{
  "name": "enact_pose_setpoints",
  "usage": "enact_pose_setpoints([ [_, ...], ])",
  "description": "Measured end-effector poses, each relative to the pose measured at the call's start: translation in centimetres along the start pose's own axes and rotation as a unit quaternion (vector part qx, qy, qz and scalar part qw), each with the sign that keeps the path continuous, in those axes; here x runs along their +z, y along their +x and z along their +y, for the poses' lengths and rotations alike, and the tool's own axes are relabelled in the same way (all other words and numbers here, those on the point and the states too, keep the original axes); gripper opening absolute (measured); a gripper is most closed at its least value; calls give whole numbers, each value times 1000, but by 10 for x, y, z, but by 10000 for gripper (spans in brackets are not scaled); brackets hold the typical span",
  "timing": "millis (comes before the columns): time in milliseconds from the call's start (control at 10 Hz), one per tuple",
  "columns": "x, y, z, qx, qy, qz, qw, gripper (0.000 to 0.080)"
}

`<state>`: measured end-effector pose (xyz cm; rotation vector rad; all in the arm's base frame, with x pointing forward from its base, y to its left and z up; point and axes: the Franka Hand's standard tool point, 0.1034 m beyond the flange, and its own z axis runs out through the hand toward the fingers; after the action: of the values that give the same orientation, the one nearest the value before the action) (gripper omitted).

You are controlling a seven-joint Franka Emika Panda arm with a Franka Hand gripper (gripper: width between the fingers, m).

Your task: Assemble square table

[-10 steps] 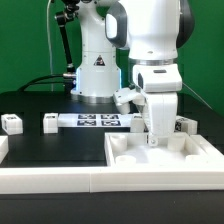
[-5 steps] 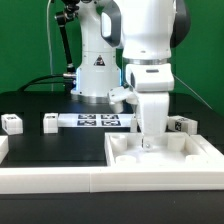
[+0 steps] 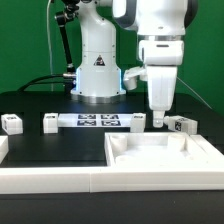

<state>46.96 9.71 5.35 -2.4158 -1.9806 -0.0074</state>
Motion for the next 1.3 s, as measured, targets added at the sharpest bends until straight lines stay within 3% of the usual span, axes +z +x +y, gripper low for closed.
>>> enact_pose_setpoints([
  [100,0,5,-4,2,0,0,1000,649],
  [500,0,1,-1,-7,0,0,1000,649],
  [900,8,6,-20,-47,3,4,999,649],
  [1300,10,8,-21,-82,4,3,997,649],
])
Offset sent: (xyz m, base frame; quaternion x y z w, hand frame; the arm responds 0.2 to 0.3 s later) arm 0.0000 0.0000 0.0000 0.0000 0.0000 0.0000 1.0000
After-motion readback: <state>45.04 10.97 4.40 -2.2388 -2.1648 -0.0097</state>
